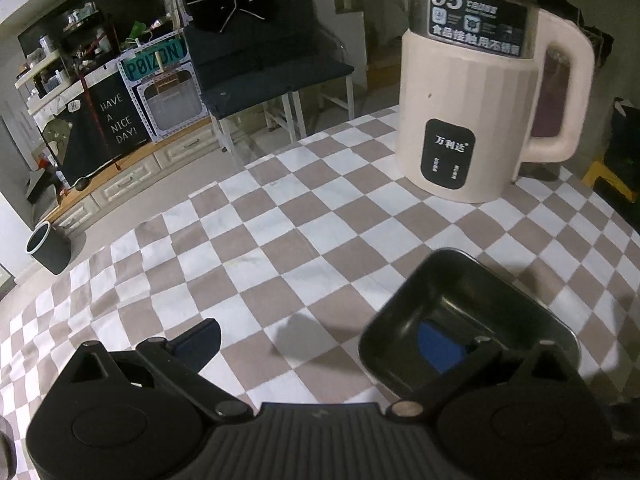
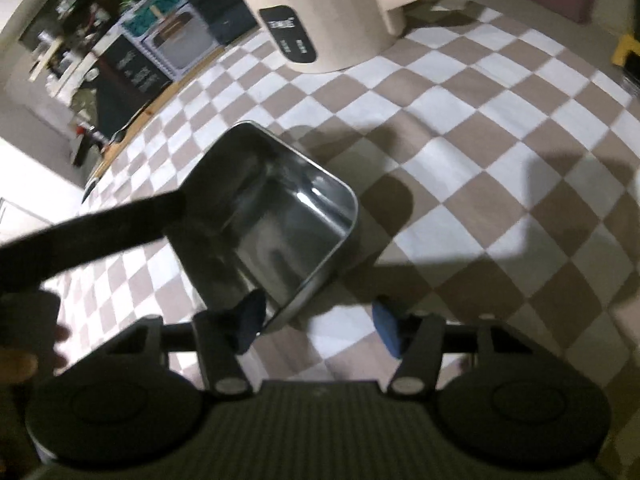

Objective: Organize plates and bowls

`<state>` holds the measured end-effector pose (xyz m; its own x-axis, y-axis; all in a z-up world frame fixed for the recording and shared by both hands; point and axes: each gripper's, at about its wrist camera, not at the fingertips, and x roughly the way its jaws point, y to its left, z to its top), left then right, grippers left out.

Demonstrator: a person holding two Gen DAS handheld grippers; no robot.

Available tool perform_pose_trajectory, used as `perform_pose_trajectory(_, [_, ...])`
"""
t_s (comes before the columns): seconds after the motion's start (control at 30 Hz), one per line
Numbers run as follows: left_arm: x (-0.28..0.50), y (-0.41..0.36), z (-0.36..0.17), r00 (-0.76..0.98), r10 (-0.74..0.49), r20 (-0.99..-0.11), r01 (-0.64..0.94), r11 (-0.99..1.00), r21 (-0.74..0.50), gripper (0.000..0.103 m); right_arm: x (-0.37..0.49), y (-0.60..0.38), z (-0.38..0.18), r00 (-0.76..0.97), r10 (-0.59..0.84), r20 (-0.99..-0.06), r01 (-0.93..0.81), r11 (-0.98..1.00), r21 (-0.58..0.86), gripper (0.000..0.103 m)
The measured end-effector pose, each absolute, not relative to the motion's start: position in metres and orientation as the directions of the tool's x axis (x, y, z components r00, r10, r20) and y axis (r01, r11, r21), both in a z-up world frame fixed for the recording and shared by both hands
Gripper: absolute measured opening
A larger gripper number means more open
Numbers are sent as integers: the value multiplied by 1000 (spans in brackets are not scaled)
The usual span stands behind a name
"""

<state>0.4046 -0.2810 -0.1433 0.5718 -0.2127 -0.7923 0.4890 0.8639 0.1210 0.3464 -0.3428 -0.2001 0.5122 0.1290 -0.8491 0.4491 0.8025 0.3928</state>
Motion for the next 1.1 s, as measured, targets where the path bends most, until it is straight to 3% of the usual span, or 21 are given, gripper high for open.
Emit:
perform_pose_trajectory(0.1, [408, -278, -149, 571, -188, -799, 483, 864, 142, 103, 341, -350, -199, 513, 116, -850, 455, 803, 384, 64])
perform_pose_trajectory(0.37, [399, -258, -157, 529, -196, -825, 501, 857, 117, 103, 330, -366, -190, 557, 54, -829, 493, 781, 383, 45])
perform_pose_trajectory(0.5, [383, -252, -158, 475, -239, -847, 541, 838, 68, 102, 335, -358, -190, 576, 80, -814, 455, 795, 400, 21])
perform_pose_trajectory(0.57, [376, -250, -158, 436, -272, -858, 553, 833, 17, 96, 342, -355, -190, 574, 91, -814, 434, 809, 397, 14])
perform_pose_trajectory(0.7, [368, -249, -156, 362, -335, -870, 541, 835, -97, 57, 348, -346, -188, 570, 77, -818, 420, 829, 370, 13])
perform_pose_trajectory(0.83, [364, -251, -156, 328, -383, -864, 535, 829, -164, 29, 346, -344, -181, 586, 70, -807, 419, 827, 376, 9])
perform_pose_trajectory(1.03, [359, -249, -152, 318, -379, -869, 533, 830, -167, 14, 344, -340, -180, 564, 68, -823, 406, 845, 348, 8])
perform_pose_trajectory(1.1, [358, -244, -148, 334, -383, -861, 518, 838, -171, 13, 343, -338, -177, 565, 76, -822, 398, 847, 352, 8])
